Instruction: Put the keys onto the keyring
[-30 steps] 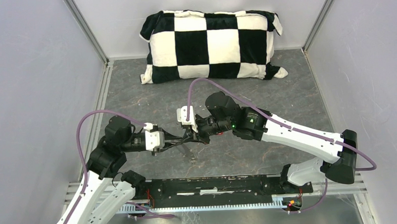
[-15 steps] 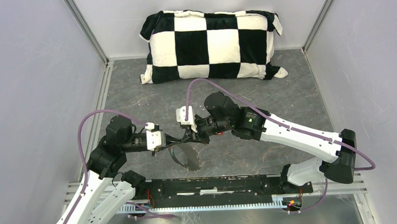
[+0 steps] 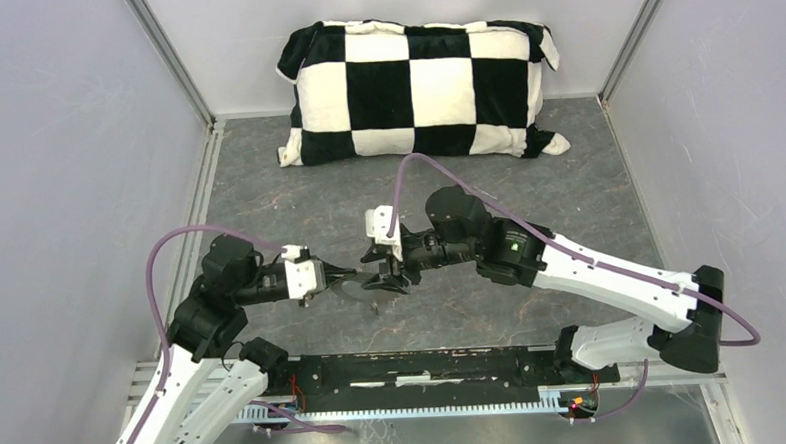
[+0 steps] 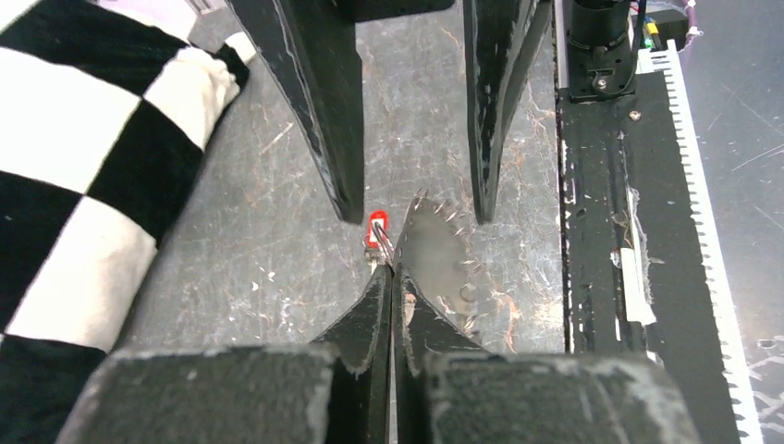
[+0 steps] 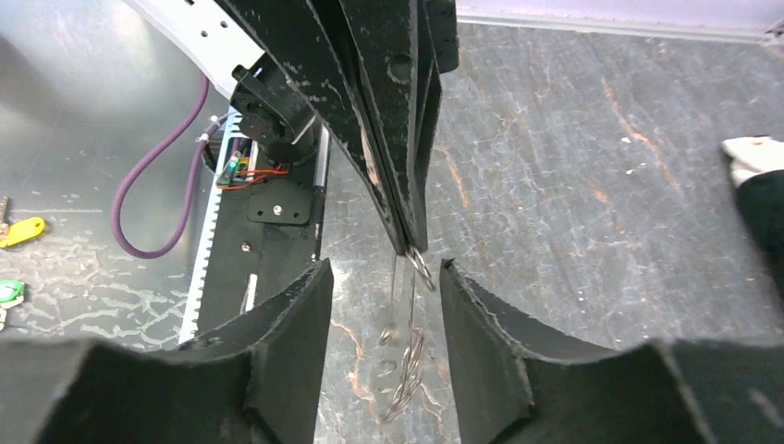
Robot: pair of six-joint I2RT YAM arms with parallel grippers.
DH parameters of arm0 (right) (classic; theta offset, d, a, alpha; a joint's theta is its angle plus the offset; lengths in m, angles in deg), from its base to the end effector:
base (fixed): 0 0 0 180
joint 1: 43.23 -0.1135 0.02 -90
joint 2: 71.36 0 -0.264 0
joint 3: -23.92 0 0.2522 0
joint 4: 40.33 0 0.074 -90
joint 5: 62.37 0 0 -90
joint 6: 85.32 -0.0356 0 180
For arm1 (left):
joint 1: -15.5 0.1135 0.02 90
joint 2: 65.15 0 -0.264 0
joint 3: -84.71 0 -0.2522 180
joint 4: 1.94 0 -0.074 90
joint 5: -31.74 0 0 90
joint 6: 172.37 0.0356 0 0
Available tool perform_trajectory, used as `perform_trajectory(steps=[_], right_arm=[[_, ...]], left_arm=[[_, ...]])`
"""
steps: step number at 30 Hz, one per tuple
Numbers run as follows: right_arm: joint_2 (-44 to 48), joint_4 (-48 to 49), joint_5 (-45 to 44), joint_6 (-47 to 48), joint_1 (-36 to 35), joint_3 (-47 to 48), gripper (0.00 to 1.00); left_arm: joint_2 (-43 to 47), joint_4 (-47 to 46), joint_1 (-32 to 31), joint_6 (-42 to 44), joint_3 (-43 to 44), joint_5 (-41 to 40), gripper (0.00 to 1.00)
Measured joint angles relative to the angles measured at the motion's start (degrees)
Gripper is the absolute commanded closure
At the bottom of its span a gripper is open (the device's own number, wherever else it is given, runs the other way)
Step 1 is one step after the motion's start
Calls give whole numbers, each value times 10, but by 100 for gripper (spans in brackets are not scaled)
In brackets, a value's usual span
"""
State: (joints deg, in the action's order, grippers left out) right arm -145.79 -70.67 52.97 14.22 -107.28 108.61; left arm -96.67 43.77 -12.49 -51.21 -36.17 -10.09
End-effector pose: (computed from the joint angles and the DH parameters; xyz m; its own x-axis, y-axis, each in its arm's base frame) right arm 0.1163 0.2737 0.3763 0.0157 -0.3101 -0.9506 -0.9998 -0.0176 -0.0108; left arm 0.0859 -0.0757 0.3380 0.2507 0.2576 -0.9332 0.9450 0.1440 0.2936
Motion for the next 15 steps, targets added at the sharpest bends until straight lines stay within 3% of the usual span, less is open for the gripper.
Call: perform_trajectory(steps=[5, 10, 15], right_arm=[[51, 4, -14, 21, -1, -20, 35], [111, 38, -9, 57, -1, -66, 36], [111, 67, 25, 81, -1, -82, 38]], left_arm=[[19, 10, 0, 59, 0, 22, 98], [19, 46, 0, 164, 0, 54, 98], [19, 105, 0, 287, 9, 79, 98]])
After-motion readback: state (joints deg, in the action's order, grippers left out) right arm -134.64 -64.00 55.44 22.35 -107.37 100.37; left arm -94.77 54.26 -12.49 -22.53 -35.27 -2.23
